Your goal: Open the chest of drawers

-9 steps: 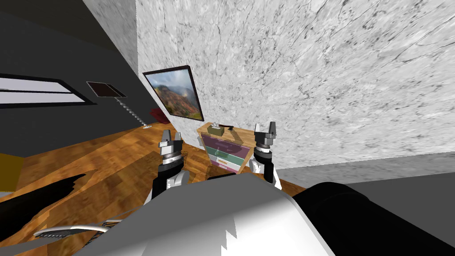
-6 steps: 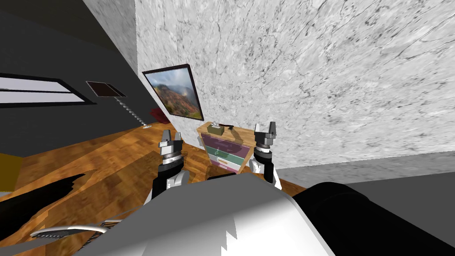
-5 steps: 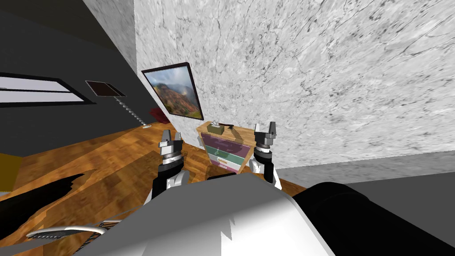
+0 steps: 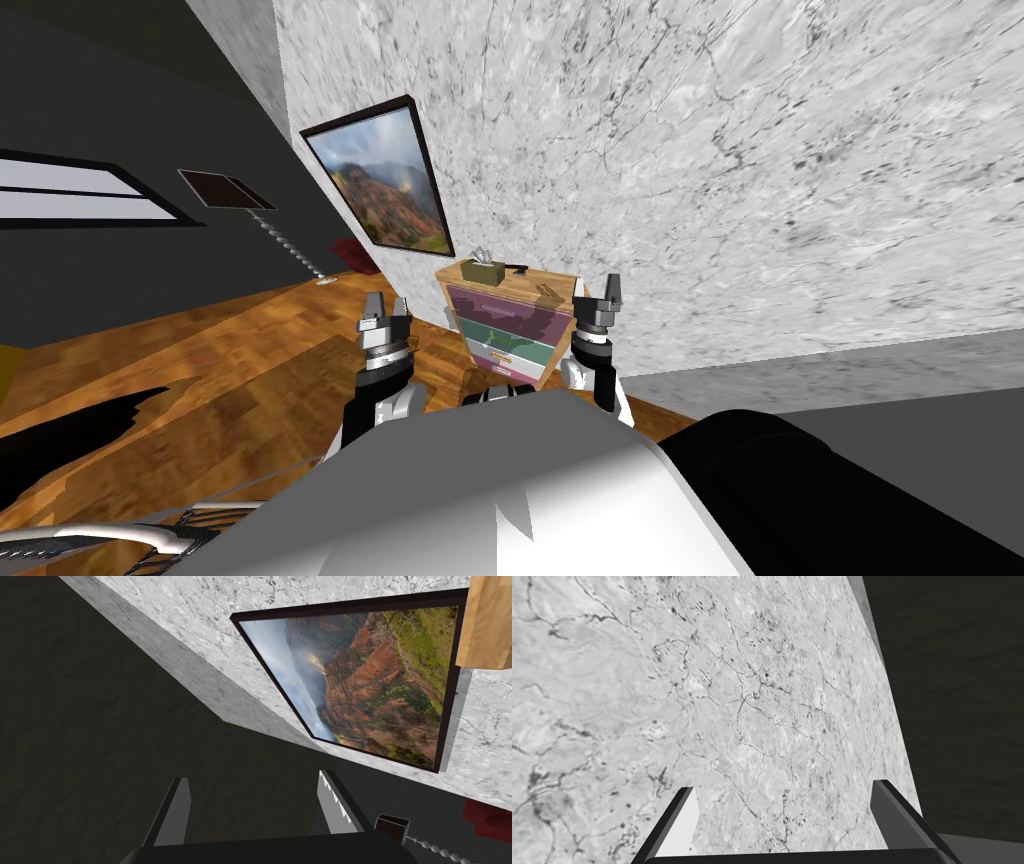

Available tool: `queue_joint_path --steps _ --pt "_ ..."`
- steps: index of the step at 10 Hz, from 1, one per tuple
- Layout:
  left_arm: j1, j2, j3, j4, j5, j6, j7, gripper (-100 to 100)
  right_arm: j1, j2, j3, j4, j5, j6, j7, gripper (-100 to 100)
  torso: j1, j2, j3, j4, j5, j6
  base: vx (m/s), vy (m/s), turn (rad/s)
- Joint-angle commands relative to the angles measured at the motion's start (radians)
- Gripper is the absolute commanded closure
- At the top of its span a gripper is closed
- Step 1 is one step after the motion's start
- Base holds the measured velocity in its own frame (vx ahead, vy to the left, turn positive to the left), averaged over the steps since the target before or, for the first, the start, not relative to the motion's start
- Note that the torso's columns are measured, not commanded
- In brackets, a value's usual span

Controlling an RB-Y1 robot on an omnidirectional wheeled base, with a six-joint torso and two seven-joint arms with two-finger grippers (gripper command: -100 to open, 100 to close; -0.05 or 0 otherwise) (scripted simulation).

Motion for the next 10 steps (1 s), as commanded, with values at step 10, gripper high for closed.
queue_joint_path --steps 10 --pt "-0.017 0.181 -0.021 -0.025 -0.024 0.157 0.029 -100 0.0 0.0 0.0 0.001 0.0 0.0 0.0 0 0.0 0.12 -0.242 0.121 0.0 0.0 -0.001 -0.01 -0.044"
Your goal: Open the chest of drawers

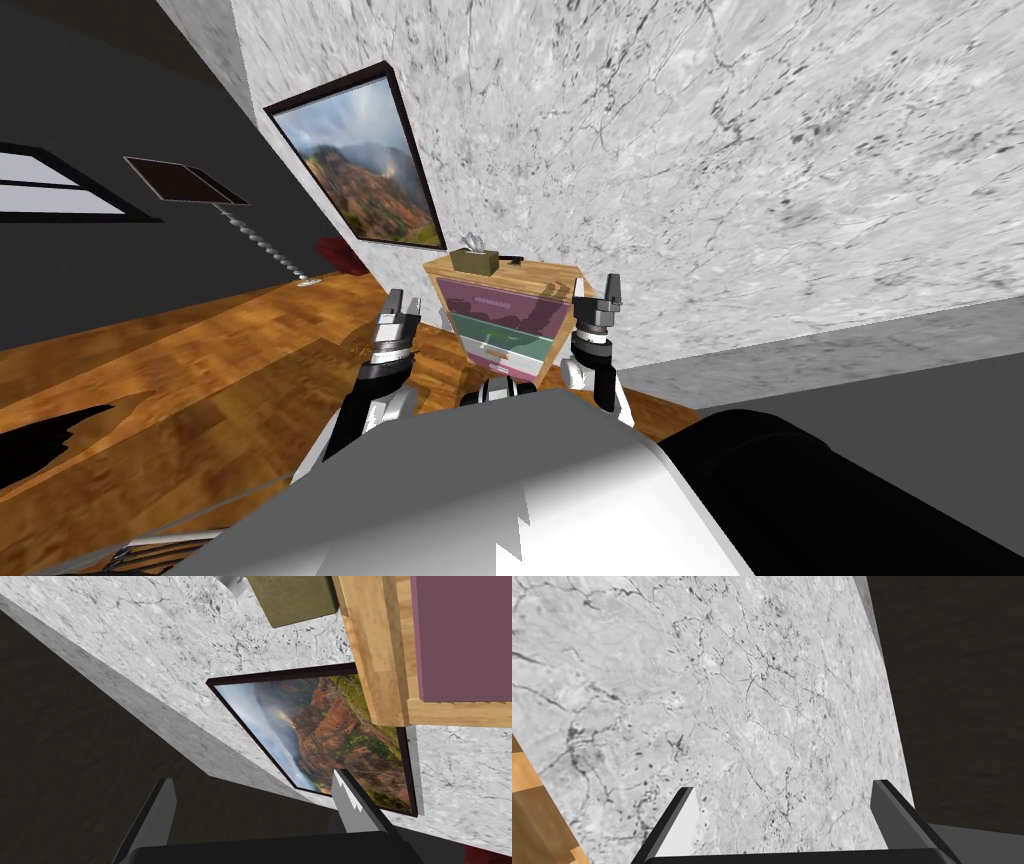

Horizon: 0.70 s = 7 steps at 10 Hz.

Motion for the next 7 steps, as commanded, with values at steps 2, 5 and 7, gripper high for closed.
queue_joint_path --steps 2,5,7 --pt "-0.006 0.029 -0.013 -0.018 -0.014 0.088 0.016 -100 0.0 0.0 0.0 0.0 0.0 0.0 0.0 0 0.0 0.0 0.0 0.0 0.0 0.0 -0.001 -0.018 -0.07" --pt "-0.014 0.04 -0.024 -0.035 -0.026 0.169 0.031 -100 0.0 0.0 0.0 0.0 0.0 0.0 0.0 0 0.0 0.0 0.0 0.0 0.0 0.0 -0.002 -0.018 -0.075" --pt "-0.019 0.046 -0.031 -0.046 -0.035 0.226 0.041 -100 0.0 0.0 0.0 0.0 0.0 0.0 0.0 0 0.0 0.0 0.0 0.0 0.0 0.0 -0.001 -0.02 -0.086"
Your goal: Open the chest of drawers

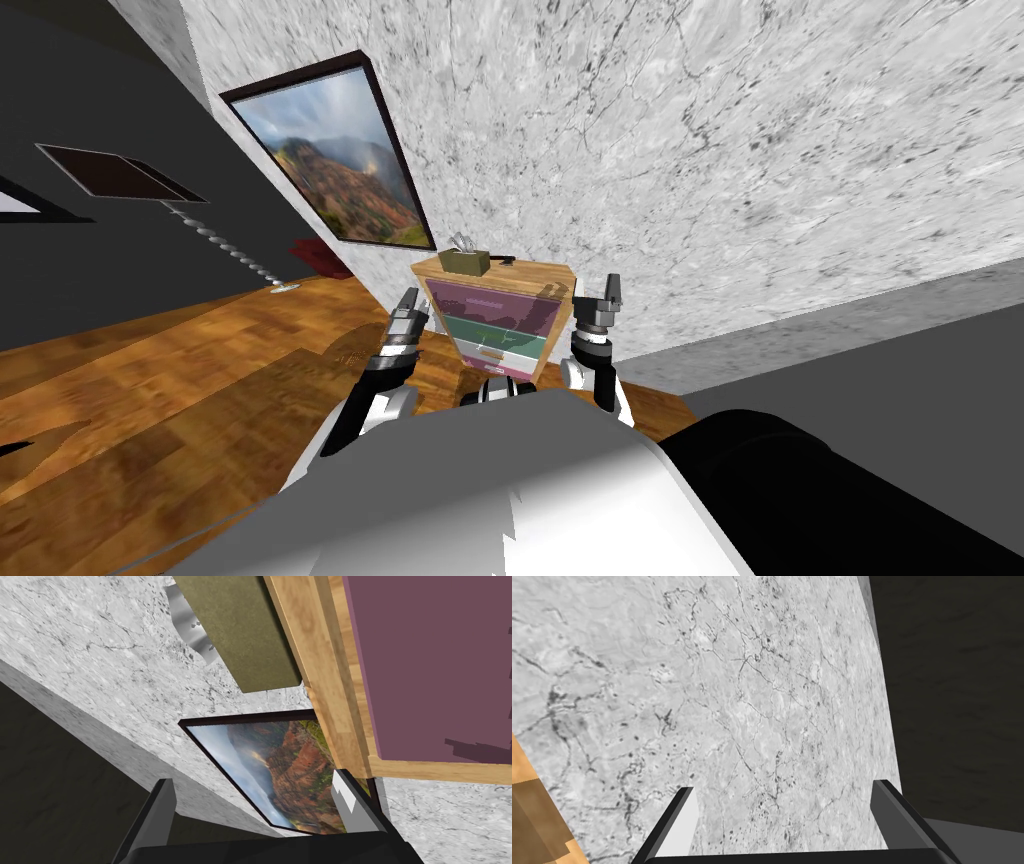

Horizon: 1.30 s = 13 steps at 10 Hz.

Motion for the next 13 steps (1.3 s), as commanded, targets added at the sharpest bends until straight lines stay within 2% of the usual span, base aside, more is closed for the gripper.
queue_joint_path --steps 1,3,4,6,13 --pt "-0.004 0.009 -0.009 -0.014 -0.011 0.073 0.015 -100 0.0 0.0 0.0 0.0 0.0 0.0 0.0 0 0.0 0.0 0.0 0.0 0.0 0.0 -0.002 -0.02 -0.08" --pt "-0.01 0.018 -0.017 -0.025 -0.02 0.132 0.026 -100 0.0 0.0 0.0 0.0 0.0 0.0 0.0 0 0.0 0.0 0.0 0.0 0.0 0.0 -0.002 -0.021 -0.082" --pt "-0.01 0.018 -0.017 -0.025 -0.02 0.135 0.026 -100 0.0 0.0 0.0 0.0 0.0 0.0 0.0 0 0.0 0.0 0.0 0.0 0.0 0.0 -0.001 -0.013 -0.025" --pt "-0.017 0.03 -0.025 -0.034 -0.03 0.196 0.038 -100 0.0 0.0 0.0 0.0 0.0 0.0 0.0 0 0.0 0.0 0.0 0.0 0.0 0.0 -0.002 -0.015 -0.076" --pt "-0.038 0.093 -0.05 -0.055 -0.059 0.386 0.073 -100 0.0 0.0 0.0 0.0 0.0 0.0 0.0 0 0.001 0.0 0.0 0.0 0.0 0.0 0.0 -0.018 -0.075"
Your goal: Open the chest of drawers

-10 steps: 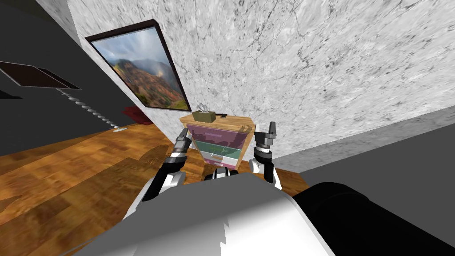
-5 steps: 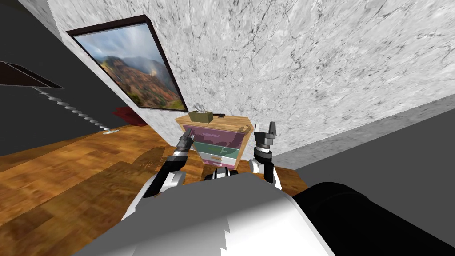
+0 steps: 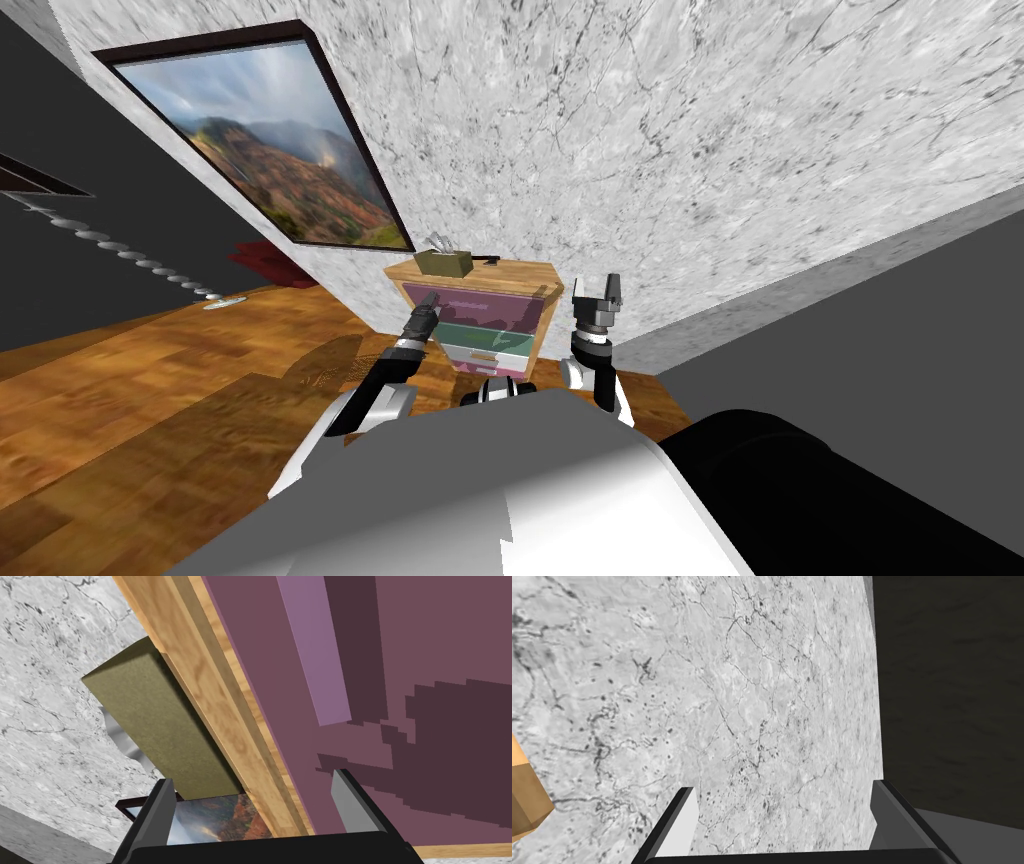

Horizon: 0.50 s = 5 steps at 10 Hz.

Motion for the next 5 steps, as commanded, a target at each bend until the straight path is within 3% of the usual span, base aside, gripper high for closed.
queue_joint_path --steps 1,5 --pt "-0.012 0.031 -0.009 -0.005 -0.011 0.079 0.015 -100 0.0 0.0 0.0 0.0 0.0 0.0 0.0 0 0.0 0.0 0.0 0.0 0.0 0.0 0.003 -0.02 -0.102" --pt "-0.022 0.068 -0.02 -0.014 -0.025 0.169 0.031 -100 0.0 0.0 0.0 0.0 0.0 0.0 0.0 0 0.0 0.0 0.0 0.0 0.0 0.0 0.001 -0.017 -0.058"
